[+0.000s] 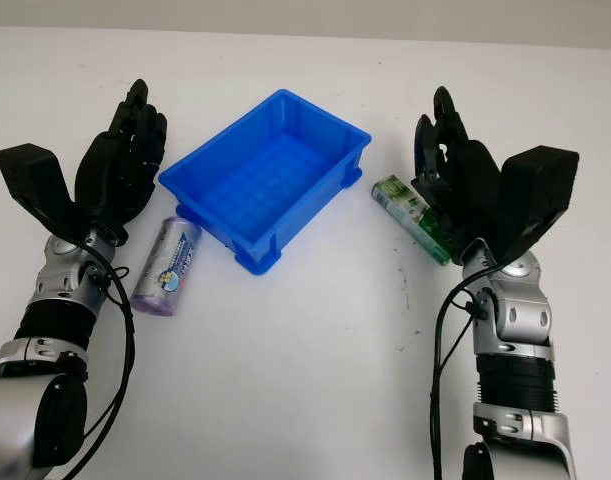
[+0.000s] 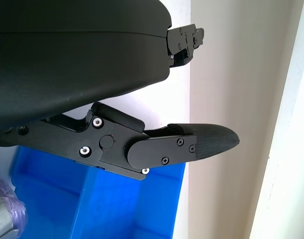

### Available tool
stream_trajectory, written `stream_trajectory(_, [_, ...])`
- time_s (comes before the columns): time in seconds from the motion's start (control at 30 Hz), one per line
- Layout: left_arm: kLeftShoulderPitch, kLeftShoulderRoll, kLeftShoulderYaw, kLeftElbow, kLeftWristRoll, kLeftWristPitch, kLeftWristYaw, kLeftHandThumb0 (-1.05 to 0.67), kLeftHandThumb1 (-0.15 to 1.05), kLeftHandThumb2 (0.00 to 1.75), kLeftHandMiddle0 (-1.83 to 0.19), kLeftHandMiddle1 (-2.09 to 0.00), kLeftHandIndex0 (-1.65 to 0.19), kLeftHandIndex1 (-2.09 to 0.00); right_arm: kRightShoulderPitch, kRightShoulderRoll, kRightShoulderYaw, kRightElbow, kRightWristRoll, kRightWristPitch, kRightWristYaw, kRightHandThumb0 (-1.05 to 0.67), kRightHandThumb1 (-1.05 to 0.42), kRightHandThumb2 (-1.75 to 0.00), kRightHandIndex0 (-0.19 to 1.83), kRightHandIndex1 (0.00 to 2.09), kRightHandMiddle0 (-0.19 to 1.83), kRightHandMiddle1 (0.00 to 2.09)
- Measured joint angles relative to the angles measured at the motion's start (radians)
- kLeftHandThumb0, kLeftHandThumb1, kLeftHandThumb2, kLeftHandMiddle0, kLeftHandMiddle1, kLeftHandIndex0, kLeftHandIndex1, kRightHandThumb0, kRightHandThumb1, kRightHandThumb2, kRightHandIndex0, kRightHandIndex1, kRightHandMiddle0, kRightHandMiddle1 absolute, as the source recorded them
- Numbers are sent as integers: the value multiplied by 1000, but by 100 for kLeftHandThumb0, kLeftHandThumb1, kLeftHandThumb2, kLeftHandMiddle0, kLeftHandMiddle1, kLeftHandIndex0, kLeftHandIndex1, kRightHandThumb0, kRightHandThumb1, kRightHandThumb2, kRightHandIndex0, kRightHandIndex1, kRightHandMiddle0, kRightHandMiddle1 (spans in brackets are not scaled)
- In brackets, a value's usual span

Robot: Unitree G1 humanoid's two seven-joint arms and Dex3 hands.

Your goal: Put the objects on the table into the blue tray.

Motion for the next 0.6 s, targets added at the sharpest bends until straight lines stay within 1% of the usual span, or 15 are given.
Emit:
stream_trajectory(0.23, [0,0,-3,1,11,-1,17,-70,105,51,14,-6,14,-6,-11,-3,0,25,0,0,17,-63,-105,-71,-19,0,-19,0])
stream_trajectory(0.3, [-3,-2,-3,13,11,-4,15,-70,105,51,15,-5,16,-5,-15,-7,1,33,-16,-4,11,-62,-105,-65,-18,1,-19,1])
stream_trajectory(0.37, [-6,-4,-3,26,11,-7,13,-70,105,51,15,-5,16,-5,-14,-16,14,29,-64,-15,-20,-58,-105,-54,-13,4,-14,5])
stream_trajectory(0.4, [-6,-5,-3,31,11,-9,11,-70,105,51,15,-5,16,-5,-13,-20,22,12,-100,-15,-50,-58,-105,-40,-5,8,-4,9])
stream_trajectory(0.47, [-8,-6,-3,40,11,-19,11,-70,105,51,15,-5,16,-5,-10,-42,64,-38,-241,-20,-139,-63,-104,-20,14,17,9,16])
stream_trajectory(0.53, [-11,-7,-3,45,11,-26,11,-69,105,52,15,-5,15,-5,-6,-83,117,-92,-406,-37,-222,-66,-101,-11,23,21,15,18])
stream_trajectory(0.6, [-17,-7,-2,53,11,-34,11,-70,105,52,15,-6,15,-6,4,-123,167,-155,-564,-45,-282,-65,-96,-6,22,19,18,18])
